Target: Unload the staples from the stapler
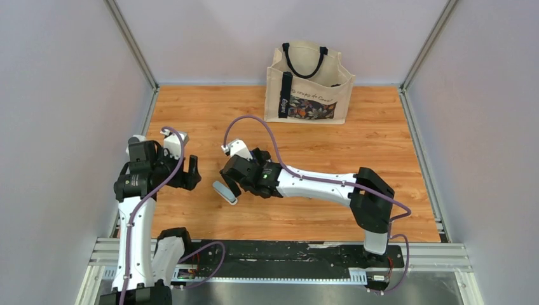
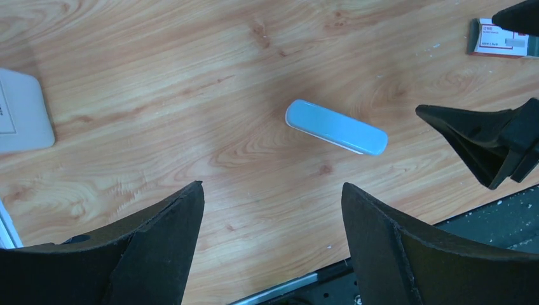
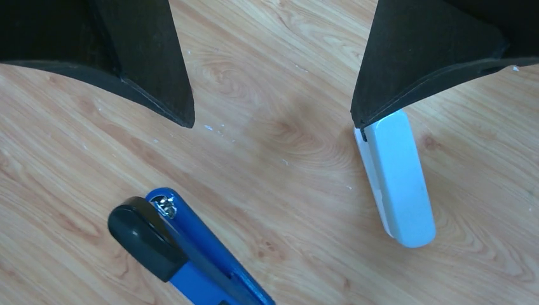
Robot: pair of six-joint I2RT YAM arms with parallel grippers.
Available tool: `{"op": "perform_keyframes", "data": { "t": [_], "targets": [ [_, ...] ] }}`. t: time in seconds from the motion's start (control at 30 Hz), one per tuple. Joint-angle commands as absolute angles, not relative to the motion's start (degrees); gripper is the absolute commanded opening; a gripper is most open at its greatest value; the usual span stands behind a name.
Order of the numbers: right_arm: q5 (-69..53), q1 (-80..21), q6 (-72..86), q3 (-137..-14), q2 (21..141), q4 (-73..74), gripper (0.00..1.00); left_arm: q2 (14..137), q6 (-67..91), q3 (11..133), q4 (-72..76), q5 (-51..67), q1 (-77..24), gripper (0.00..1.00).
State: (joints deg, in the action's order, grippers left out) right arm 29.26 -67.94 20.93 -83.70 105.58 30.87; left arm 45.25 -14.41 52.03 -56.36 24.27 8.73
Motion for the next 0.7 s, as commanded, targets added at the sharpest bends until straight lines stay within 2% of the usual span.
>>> {"op": "perform_keyframes", "data": {
  "t": [0.0,0.4,0.67],
  "targets": [
    [26.73,-67.76,19.69,-87.45,107.05,30.23,1.0,45.88,-15.47,54.14,-55.55,27.24,12.29,0.88],
    [16.88,-67.94,15.91,-87.53,111.17,26.28,1.0,48.07,-20.21,56.78,-59.67,37.52,26.18,0.88],
    [13.89,-67.76,15.56,-91.05,115.49,27.6,0.95,47.03,-24.34,55.38,-61.44,38.85,28.39,0.88]
  ]
}}
